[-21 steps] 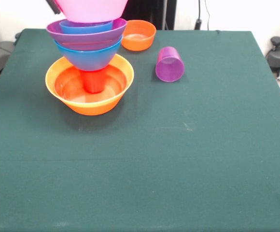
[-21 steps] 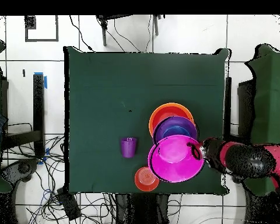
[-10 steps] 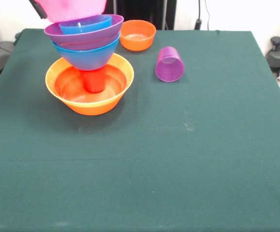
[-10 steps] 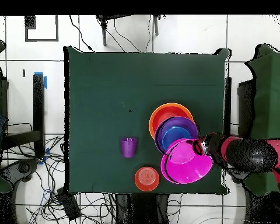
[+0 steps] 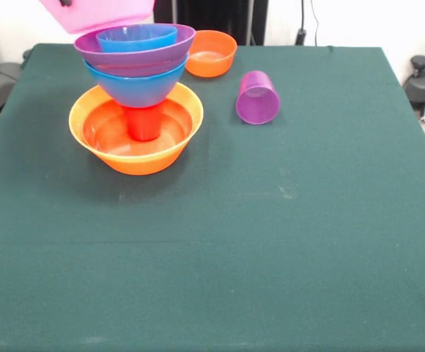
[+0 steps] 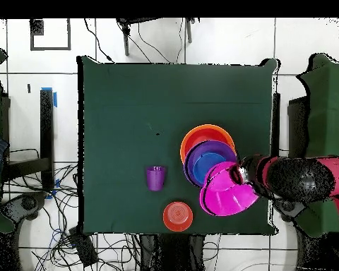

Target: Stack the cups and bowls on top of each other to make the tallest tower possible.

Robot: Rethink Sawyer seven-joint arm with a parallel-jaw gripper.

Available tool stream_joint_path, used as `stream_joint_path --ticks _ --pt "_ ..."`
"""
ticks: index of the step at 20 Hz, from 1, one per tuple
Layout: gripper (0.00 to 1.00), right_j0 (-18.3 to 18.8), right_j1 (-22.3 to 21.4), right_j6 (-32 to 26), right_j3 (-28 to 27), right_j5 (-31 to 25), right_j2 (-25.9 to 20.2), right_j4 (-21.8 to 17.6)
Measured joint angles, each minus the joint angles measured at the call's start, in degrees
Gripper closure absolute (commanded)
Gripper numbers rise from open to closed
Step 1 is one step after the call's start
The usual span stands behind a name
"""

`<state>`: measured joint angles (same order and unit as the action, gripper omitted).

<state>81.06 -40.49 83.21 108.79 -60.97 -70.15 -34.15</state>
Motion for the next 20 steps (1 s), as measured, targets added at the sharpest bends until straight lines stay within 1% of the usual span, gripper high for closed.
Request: stream_joint_path --ticks 8,12,13,20 --pt "0.0 -2.73 -5.18 0.0 0.17 -0.01 0.55 1.01" --pt "0.0 -3.77 -6.31 0.0 0.17 0.0 1.65 1.28" --pt "1.0 -4.16 -6.82 0.01 0.21 -0.01 2.32 1.77" --pt "1.0 -4.28 -7.32 0.05 0.27 0.18 3.72 3.59"
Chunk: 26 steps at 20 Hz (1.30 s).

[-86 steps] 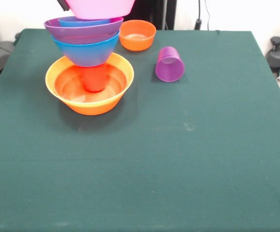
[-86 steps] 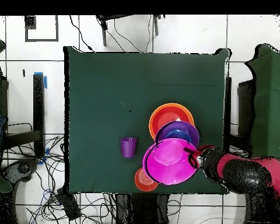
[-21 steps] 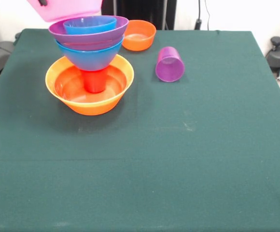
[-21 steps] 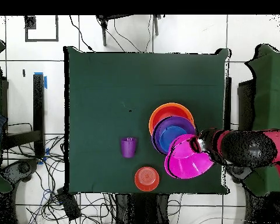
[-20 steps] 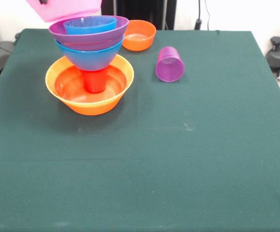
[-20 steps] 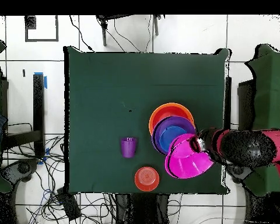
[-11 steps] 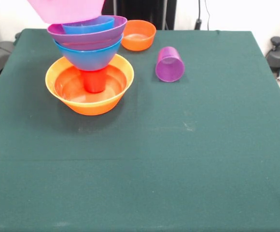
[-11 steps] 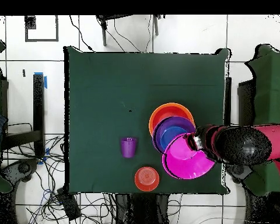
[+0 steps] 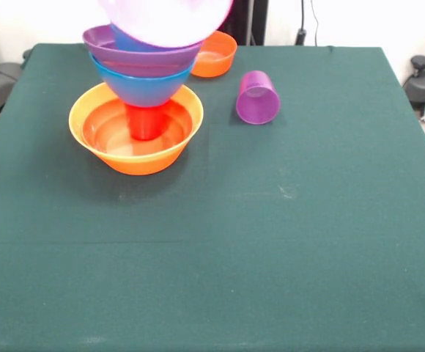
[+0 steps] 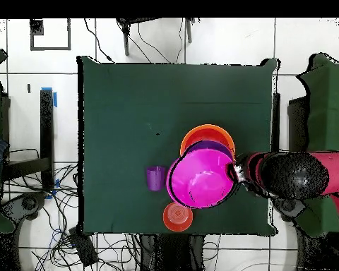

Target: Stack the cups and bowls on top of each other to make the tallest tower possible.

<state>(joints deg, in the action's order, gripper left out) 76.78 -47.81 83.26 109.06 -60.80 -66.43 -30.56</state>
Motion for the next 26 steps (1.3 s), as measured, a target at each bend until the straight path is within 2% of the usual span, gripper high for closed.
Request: stream_joint_path --ticks 9,26 --pt "1.0 -0.14 -0.24 0.0 0.44 3.75 2.03 1.97" --pt "1.0 -2.91 -1.53 0.0 0.5 4.1 3.57 4.8"
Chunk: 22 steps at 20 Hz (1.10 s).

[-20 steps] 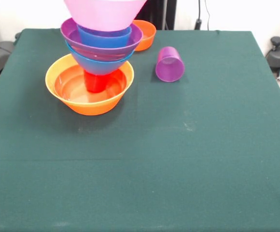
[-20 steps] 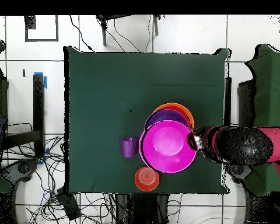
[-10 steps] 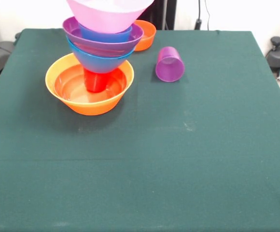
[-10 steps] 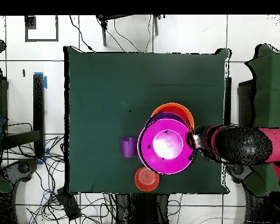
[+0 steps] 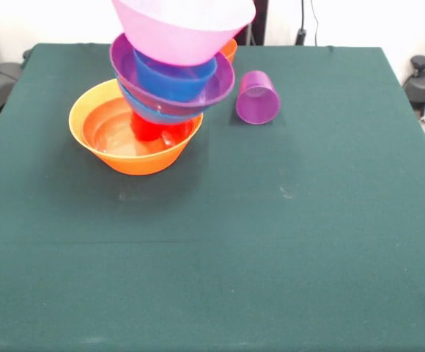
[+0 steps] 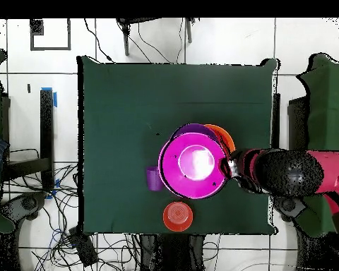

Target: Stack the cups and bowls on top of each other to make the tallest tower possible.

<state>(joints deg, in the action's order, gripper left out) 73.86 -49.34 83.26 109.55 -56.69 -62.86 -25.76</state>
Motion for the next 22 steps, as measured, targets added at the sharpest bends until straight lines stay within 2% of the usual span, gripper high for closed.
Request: stream_joint_path --ticks 12,22 --pt "1.0 -0.01 0.65 0.0 -0.08 1.1 1.42 -0.01" --pt "1.0 0.16 3.33 0.0 -1.32 1.12 2.94 0.0"
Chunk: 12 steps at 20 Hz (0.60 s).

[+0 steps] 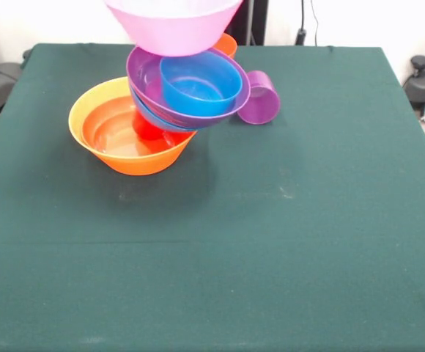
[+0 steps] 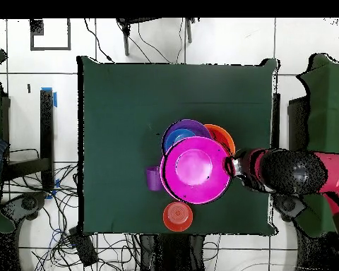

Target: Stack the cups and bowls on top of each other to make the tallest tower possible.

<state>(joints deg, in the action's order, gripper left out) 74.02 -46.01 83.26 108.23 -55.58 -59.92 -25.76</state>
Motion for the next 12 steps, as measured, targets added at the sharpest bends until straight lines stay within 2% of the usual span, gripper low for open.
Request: stream_joint_path --ticks 5,12 --pt "1.0 0.01 2.11 0.0 -1.24 -0.01 0.69 -0.09" --pt "1.0 0.11 8.4 0.0 -4.03 0.71 2.75 -3.22"
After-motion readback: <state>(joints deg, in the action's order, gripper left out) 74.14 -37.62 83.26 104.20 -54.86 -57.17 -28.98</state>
